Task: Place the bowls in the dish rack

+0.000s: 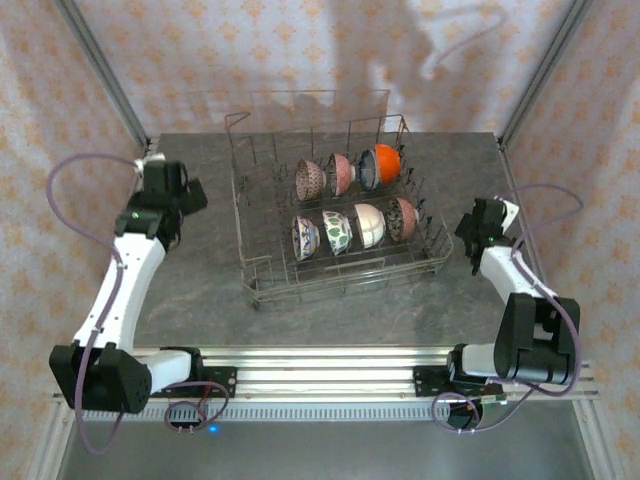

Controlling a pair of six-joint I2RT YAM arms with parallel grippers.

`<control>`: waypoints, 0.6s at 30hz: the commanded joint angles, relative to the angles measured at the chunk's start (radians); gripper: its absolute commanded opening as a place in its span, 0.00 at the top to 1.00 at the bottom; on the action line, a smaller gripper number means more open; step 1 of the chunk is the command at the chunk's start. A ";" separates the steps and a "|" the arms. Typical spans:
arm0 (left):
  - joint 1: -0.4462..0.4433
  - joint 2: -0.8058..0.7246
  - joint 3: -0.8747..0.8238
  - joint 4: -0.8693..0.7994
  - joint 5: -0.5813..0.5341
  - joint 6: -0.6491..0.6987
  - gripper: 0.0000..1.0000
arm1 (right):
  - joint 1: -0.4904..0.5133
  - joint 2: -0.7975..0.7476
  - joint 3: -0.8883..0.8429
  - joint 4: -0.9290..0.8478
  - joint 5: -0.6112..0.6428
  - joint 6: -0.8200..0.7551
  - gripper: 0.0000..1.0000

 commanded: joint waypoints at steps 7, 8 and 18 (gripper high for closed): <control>-0.115 -0.201 -0.572 0.667 -0.205 0.112 0.01 | 0.128 0.066 -0.193 0.587 -0.042 -0.076 0.01; -0.125 -0.186 -0.603 0.729 -0.209 0.141 0.01 | 0.128 0.081 -0.220 0.661 -0.045 -0.058 0.01; -0.136 0.079 -0.740 1.263 -0.208 0.209 0.01 | 0.175 0.203 -0.268 0.865 -0.106 -0.144 0.01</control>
